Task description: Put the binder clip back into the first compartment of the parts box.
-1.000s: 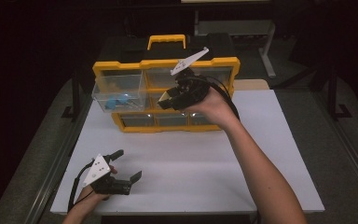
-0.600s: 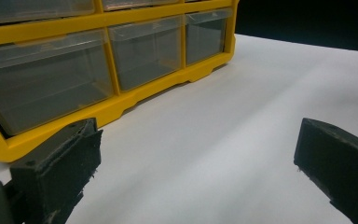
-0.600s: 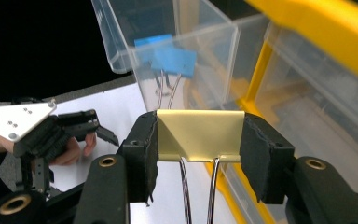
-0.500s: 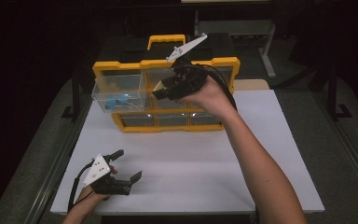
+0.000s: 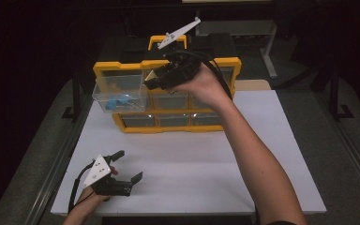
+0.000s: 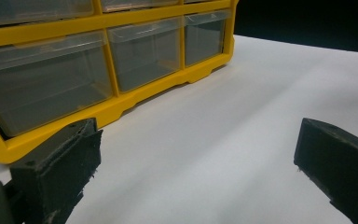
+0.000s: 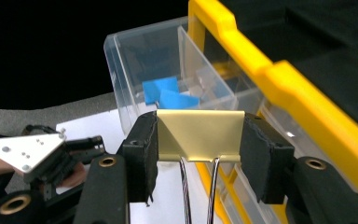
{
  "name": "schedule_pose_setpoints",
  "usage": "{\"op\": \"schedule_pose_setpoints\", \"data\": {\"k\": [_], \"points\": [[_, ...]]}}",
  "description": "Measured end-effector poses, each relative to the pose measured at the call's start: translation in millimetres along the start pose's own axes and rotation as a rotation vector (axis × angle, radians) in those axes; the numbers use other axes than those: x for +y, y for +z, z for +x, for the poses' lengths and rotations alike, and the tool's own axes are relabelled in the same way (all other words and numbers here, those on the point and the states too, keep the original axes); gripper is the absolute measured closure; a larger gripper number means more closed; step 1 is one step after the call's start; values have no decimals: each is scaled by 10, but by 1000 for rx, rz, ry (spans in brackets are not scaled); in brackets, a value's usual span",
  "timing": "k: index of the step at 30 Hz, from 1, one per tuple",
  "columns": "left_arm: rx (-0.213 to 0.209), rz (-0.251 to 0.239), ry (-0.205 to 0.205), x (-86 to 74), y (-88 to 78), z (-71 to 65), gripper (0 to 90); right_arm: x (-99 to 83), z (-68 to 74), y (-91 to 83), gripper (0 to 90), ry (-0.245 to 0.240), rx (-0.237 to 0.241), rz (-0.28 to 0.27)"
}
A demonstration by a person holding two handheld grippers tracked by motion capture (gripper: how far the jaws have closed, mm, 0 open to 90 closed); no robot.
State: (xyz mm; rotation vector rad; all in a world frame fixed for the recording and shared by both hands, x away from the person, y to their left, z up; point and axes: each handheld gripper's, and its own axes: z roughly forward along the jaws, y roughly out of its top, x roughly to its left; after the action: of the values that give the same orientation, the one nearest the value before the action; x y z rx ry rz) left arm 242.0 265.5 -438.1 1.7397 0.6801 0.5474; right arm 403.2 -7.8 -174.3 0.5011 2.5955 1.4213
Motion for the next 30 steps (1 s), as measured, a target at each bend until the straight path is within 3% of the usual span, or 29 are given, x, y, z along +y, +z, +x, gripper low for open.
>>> {"op": "schedule_pose_setpoints", "data": {"k": [3, 5, 10, 17, 30], "points": [[-4, -1, 7, 2, 2, -2, 1, 68, -1, 40, 491, -19, 4, 8], [-4, -1, 7, 2, 3, 0, 1, 119, 25, 62, 491, 1, 7, 23], [-5, 0, 8, 8, -3, -3, 1, 219, 27, 131, 491, -18, 16, 23], [-6, -4, 7, 9, 3, -4, 0, 360, 47, 224, 491, 4, 43, 20], [-9, -4, 5, 10, 0, -6, 1, 551, 81, 481, 491, -5, 72, 34]]}}
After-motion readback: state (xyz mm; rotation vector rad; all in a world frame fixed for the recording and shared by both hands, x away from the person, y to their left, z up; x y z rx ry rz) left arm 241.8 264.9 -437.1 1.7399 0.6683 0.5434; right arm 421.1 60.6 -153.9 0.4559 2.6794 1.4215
